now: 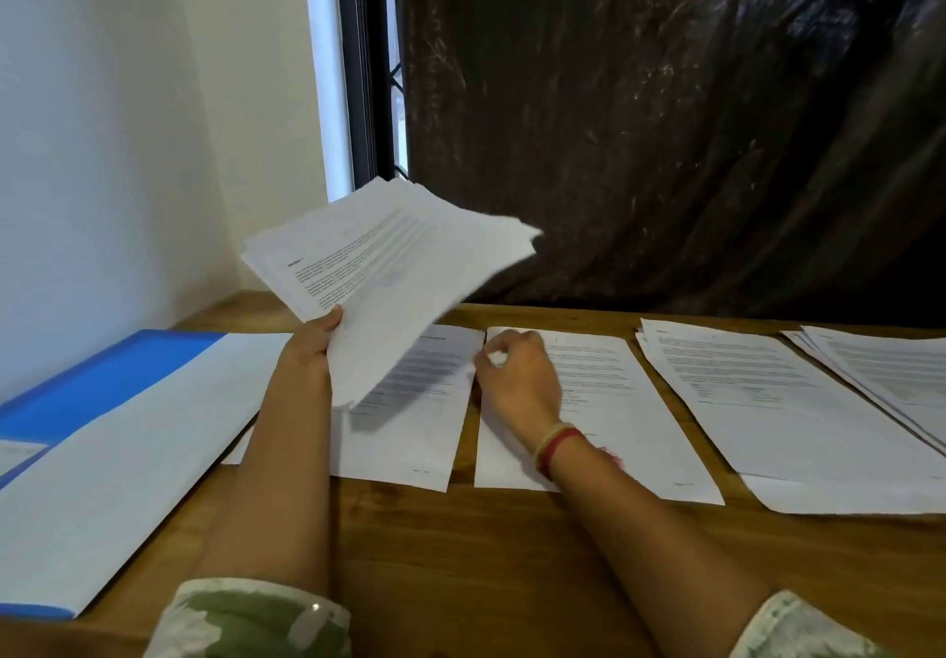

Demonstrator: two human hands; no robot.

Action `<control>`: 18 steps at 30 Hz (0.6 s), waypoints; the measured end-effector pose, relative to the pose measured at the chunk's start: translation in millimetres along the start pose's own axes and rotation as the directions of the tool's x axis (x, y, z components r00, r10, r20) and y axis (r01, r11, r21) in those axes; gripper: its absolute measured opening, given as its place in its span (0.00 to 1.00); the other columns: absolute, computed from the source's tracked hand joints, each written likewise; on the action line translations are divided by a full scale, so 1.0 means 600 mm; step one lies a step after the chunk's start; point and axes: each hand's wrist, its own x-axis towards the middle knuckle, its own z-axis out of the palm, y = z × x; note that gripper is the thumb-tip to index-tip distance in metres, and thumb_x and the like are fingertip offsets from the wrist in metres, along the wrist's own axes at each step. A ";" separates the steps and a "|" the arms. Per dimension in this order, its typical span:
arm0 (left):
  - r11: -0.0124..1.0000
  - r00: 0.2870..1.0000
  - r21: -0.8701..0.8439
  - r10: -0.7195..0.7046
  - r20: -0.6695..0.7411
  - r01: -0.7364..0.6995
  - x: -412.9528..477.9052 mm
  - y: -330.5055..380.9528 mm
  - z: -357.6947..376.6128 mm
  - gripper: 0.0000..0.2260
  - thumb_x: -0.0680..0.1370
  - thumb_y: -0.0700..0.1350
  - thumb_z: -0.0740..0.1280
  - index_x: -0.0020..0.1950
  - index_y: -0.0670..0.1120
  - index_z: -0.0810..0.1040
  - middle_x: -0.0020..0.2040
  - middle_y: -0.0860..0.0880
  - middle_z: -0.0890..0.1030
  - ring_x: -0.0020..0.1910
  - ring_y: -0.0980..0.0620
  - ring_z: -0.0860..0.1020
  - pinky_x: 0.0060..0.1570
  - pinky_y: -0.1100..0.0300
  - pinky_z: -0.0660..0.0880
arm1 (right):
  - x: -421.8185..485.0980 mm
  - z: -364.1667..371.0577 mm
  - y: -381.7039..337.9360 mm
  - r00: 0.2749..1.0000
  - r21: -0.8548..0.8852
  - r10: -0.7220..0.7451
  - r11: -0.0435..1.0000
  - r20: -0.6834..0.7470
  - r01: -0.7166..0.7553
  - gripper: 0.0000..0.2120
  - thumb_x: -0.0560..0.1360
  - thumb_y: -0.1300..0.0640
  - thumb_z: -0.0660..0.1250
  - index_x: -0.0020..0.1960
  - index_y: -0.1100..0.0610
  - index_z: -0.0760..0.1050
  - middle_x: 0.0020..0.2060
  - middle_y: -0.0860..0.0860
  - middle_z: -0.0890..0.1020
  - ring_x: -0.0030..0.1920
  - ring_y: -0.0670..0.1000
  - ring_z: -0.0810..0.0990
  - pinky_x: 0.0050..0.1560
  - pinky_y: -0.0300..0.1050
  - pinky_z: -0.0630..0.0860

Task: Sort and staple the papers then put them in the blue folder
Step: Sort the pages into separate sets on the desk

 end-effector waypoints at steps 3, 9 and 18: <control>0.999 0.996 -0.027 -0.042 0.076 0.044 0.008 0.002 0.014 0.15 0.81 0.43 0.63 0.67 0.44 0.73 0.64 0.41 0.77 0.60 0.41 0.77 0.61 0.47 0.75 | 0.036 -0.044 0.002 0.967 0.530 0.243 0.832 -0.076 -0.167 0.08 0.82 0.53 0.60 0.54 0.55 0.75 0.48 0.49 0.78 0.49 0.50 0.77 0.43 0.37 0.73; 0.977 0.985 0.156 -0.159 0.073 0.146 0.036 -0.002 0.036 0.16 0.82 0.40 0.61 0.70 0.42 0.71 0.67 0.41 0.75 0.57 0.45 0.77 0.64 0.49 0.70 | 0.056 -0.134 0.053 0.876 0.596 0.242 0.655 0.418 -0.465 0.22 0.78 0.38 0.59 0.56 0.55 0.79 0.50 0.50 0.85 0.53 0.54 0.82 0.47 0.49 0.78; 0.943 0.964 0.283 -0.223 0.142 0.177 0.032 -0.013 0.054 0.16 0.82 0.39 0.58 0.70 0.40 0.69 0.54 0.44 0.80 0.45 0.49 0.81 0.37 0.59 0.81 | 0.064 -0.099 0.056 0.962 0.338 0.252 0.901 0.102 -0.271 0.09 0.72 0.56 0.75 0.42 0.56 0.75 0.43 0.53 0.83 0.45 0.55 0.82 0.43 0.44 0.78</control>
